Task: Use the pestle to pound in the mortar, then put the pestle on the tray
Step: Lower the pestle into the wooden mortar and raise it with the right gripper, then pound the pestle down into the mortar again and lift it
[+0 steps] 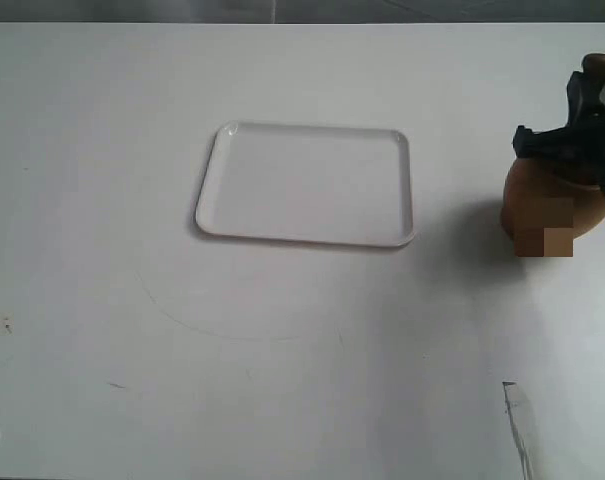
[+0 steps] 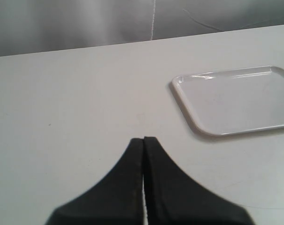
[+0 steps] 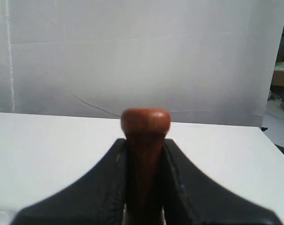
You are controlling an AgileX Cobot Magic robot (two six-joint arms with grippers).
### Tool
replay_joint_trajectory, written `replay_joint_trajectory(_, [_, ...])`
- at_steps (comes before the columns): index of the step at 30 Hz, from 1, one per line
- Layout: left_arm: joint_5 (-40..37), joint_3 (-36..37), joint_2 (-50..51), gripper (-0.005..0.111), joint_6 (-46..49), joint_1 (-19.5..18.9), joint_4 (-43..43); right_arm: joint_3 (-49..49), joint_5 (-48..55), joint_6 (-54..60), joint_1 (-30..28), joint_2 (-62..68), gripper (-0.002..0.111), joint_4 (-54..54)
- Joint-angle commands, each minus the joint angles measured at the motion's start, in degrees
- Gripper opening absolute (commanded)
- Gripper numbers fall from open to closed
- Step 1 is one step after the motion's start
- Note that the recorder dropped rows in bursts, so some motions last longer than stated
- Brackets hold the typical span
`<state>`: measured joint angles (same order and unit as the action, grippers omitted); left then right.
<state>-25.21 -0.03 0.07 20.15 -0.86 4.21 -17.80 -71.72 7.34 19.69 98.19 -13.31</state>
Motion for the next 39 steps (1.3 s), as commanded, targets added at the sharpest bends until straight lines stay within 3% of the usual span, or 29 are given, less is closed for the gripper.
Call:
replay_joint_trajectory(1, [0.17, 0.03, -0.07, 0.0, -0.47, 0.44, -0.42, 0.37, 1.76, -0.08, -0.39, 1.2, 0.0, 0.3])
replay_joint_trajectory(15, [0.17, 0.03, -0.07, 0.0, -0.47, 0.44, -0.42, 0.37, 1.76, 3.12, -0.39, -26.0, 0.0, 2.4])
replay_joint_trajectory(19, [0.17, 0.03, -0.07, 0.0, -0.47, 0.44, -0.42, 0.37, 1.76, 4.43, -0.39, -27.76, 0.0, 2.0])
replay_joint_trajectory(39, [0.17, 0.03, -0.07, 0.0, -0.47, 0.44, -0.42, 0.37, 1.76, -0.11, -0.39, 1.62, 0.0, 0.51])
